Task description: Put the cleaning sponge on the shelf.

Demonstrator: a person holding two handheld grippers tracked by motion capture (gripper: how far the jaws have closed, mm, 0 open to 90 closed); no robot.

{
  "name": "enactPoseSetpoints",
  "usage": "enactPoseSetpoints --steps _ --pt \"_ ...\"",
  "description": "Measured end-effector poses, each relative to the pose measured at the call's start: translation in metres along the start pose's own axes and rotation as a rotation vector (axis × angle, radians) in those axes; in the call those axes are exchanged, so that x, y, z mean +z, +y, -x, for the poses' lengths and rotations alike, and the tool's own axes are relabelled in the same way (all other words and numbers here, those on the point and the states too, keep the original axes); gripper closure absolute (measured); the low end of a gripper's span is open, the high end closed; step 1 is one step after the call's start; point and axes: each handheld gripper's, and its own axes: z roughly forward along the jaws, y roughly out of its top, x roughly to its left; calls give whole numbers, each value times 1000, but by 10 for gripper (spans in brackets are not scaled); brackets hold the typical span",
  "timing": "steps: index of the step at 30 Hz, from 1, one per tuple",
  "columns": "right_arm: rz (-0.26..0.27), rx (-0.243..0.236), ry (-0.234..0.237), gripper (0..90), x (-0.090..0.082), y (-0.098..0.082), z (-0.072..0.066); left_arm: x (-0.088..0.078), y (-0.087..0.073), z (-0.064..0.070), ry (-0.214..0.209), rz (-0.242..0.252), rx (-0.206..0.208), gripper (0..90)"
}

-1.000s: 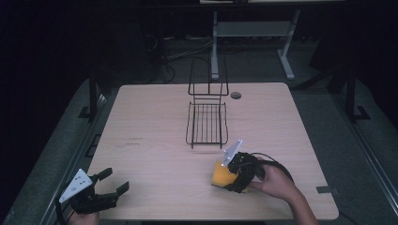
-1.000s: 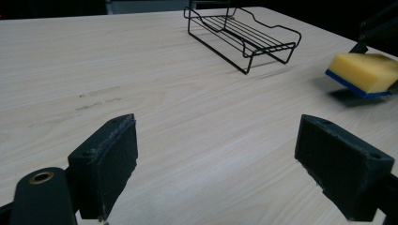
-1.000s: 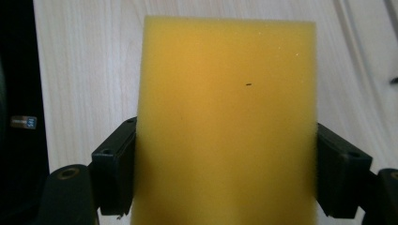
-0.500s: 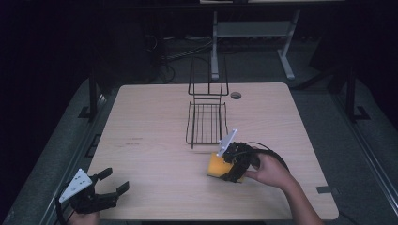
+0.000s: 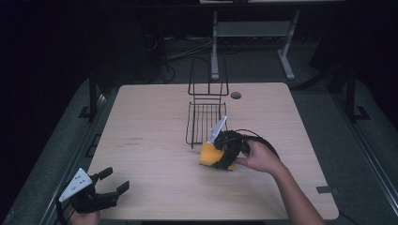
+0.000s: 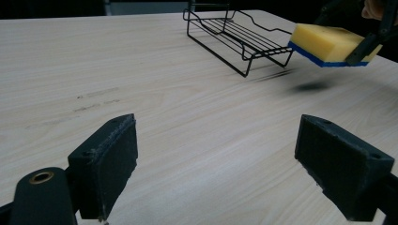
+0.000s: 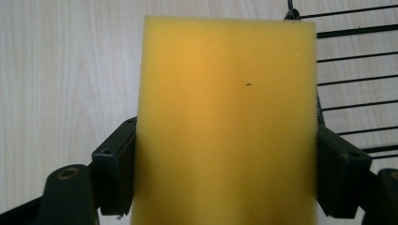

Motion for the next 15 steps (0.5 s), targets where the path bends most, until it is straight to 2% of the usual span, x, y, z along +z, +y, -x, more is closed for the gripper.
enactPoseSetpoints --steps 6,15 --pt "11 -19 7 222 2 9 12 0 0 0 -4 0 -1 128" --pt "10 -16 16 221 5 18 29 1 0 0 -6 1 -3 128"
